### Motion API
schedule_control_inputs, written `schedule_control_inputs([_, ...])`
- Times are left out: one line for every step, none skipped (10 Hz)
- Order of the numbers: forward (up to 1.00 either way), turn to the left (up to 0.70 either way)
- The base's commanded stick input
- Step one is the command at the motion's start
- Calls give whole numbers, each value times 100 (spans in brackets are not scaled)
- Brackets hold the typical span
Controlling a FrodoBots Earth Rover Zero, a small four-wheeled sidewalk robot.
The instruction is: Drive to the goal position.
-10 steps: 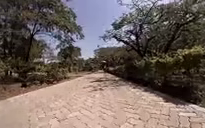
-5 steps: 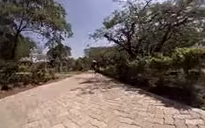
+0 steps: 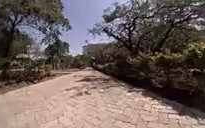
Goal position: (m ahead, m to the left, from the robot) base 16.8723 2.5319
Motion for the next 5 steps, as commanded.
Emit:
schedule_control_inputs([70, 0])
schedule_control_inputs([70, 0])
schedule_control_inputs([70, 0])
schedule_control_inputs([70, 0])
schedule_control_inputs([70, -3])
